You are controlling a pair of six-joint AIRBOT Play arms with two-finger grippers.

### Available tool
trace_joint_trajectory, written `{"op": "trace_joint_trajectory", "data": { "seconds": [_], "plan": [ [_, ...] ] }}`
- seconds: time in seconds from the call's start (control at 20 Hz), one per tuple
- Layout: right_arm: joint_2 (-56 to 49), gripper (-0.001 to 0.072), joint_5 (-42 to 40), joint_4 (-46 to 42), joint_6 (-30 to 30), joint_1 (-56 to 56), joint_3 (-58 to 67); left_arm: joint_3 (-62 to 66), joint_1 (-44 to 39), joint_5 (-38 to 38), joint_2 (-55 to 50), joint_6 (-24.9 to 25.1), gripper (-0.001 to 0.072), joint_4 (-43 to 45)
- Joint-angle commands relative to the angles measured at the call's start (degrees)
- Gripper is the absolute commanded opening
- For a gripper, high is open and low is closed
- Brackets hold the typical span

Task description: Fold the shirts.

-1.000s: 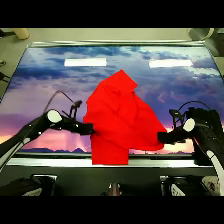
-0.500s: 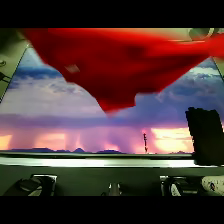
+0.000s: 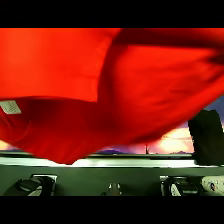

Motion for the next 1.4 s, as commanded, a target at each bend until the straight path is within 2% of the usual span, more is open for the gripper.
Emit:
{"op": "trace_joint_trajectory", "data": {
  "seconds": [0.0, 0.1, 0.25, 0.45, 0.5, 0.55, 0.6, 0.65, 0.7, 0.8, 0.9, 1.0, 1.15, 1.25, 1.35],
  "plan": [
    [-11.02, 0.0024, 22.88, -3.3, 1.33, -0.04, -1.33, -4.31, 0.04, -7.61, -7.45, -2.43, 0.0026, 10.23],
    [-17.42, 0.0024, 20.55, -0.79, 0.81, -0.04, -6.99, -11.45, 0.04, -6.97, -13.03, -2.62, 0.0027, 8.7],
    [-27.56, 0.0025, 4.52, 5.66, 2.45, -0.04, -18.16, -20.68, 0.07, -3.52, -23.39, -3.26, 0.0028, 8.31],
    [-43.89, 0.0026, -12.96, 22.71, 3.04, -0.04, -23.8, -22.32, 0.2, -2.78, -38.45, -12.48, 0.0029, 5.25],
    [-46.84, 0.0057, -15.89, 26.62, 1.51, -0.04, -23.63, -22.29, 0.42, -2.95, -40.87, -13.11, 0.0036, 2.16],
    [-48.78, 0.021, -16.15, 30.29, -1.33, -0.07, -23.06, -22.29, 0.92, -3.5, -42.21, -13.05, 0.0105, -0.52],
    [-49.57, 0.043, -15.41, 31.63, -4.35, -0.11, -22.08, -22.01, 1.9, -5.01, -42.66, -12.13, 0.033, -2.34],
    [-49.33, 0.0602, -13.51, 31.12, -7.56, -0.11, -21.07, -21.55, 3.26, -7.34, -42.49, -10.1, 0.0567, -2.93],
    [-48.68, 0.065, -9.99, 28.85, -10.25, -0.11, -19.78, -20.96, 5.27, -11.34, -42.01, -6.6, 0.0618, -2.89],
    [-47.91, 0.0627, -1.81, 22.21, -10.99, -0.11, -19.19, -21.68, 10.27, -19.58, -40.61, -2.36, 0.0618, -3.3],
    [-48.43, 0.0583, 1.33, 21.29, -11.65, -0.04, -22.82, -27.21, 14.82, -22.91, -37.97, 0.52, 0.0604, -6.8],
    [-48.65, 0.0553, -2.97, 26.1, -12.48, 0.02, -29.59, -36.94, 17.55, -20.98, -34.56, 1.44, 0.06, -10.97],
    [-50.77, 0.0519, -9.46, 33.57, -13.09, 0.02, -34.82, -50.01, 17.11, -16.39, -32.37, 3.3, 0.0601, -16.28],
    [-52.43, 0.0503, -10.36, 37.24, -13.33, 0.09, -34.99, -55.87, 15.43, -12.9, -32.46, 5.64, 0.0601, -22.21],
    [-53.79, 0.0505, -10.82, 38.1, -13.29, 0.09, -34.99, -58.69, 13.31, -10.36, -32.54, 5.86, 0.0601, -25.42]
  ]
}}
